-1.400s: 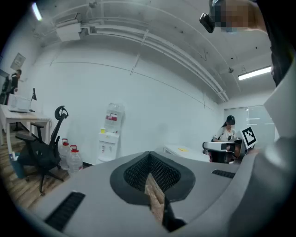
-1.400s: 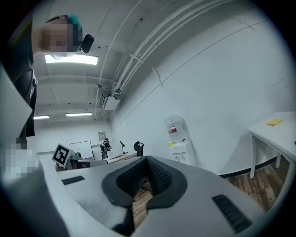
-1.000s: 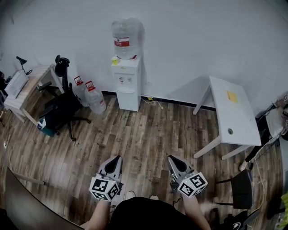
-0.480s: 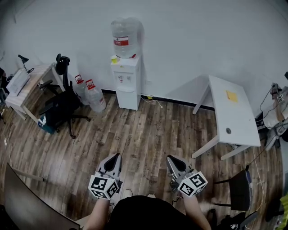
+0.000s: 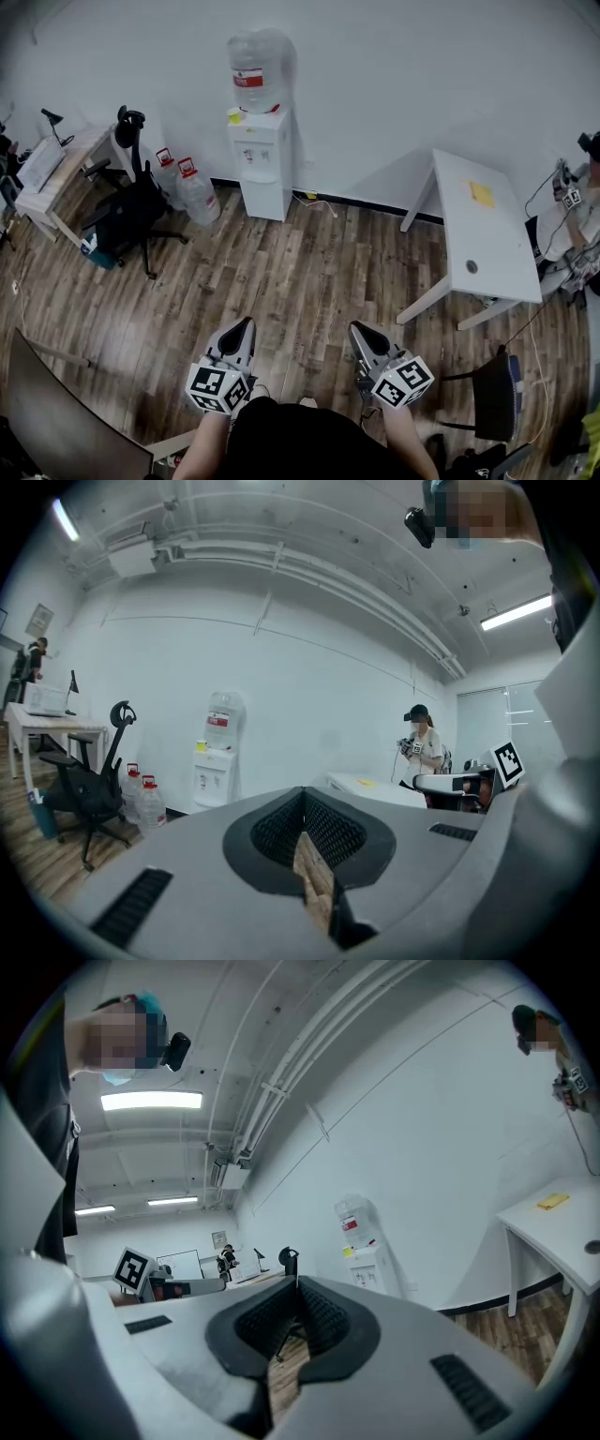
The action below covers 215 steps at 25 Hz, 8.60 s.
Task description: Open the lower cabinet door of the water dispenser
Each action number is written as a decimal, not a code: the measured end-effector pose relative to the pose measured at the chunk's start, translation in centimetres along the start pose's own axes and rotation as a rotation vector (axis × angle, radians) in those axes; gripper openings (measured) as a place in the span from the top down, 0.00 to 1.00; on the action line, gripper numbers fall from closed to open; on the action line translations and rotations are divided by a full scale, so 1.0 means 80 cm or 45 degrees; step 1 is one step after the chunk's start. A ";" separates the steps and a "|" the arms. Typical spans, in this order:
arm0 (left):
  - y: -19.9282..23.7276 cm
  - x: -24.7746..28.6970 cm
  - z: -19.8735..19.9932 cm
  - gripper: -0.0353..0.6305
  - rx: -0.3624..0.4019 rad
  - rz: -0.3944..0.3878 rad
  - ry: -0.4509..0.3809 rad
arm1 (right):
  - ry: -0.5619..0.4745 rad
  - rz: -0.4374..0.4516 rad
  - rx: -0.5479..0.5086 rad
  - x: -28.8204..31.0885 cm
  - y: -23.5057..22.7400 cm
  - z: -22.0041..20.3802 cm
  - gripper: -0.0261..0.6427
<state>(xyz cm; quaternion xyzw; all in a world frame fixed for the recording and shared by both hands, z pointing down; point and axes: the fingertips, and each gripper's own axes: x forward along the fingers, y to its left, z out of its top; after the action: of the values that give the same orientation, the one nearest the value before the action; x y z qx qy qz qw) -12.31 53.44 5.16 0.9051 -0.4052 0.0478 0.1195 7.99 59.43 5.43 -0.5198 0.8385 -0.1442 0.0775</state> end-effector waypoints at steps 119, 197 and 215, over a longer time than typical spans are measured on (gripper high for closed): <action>0.338 0.628 0.109 0.93 -0.149 0.354 0.101 | 0.330 0.326 0.043 0.621 -0.518 0.093 0.93; 0.755 1.032 -0.518 0.93 0.130 0.143 -0.004 | 0.201 0.356 -0.284 1.114 -0.832 -0.573 0.81; 0.760 1.030 -0.520 0.92 0.132 0.191 -0.018 | 0.190 0.285 -0.412 1.151 -0.831 -0.575 0.68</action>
<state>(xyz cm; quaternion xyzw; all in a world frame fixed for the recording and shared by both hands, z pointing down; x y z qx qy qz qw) -2.24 -34.56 71.27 0.8775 -0.4697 0.0712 0.0658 10.39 -43.27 72.27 -0.4170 0.9066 -0.0360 -0.0537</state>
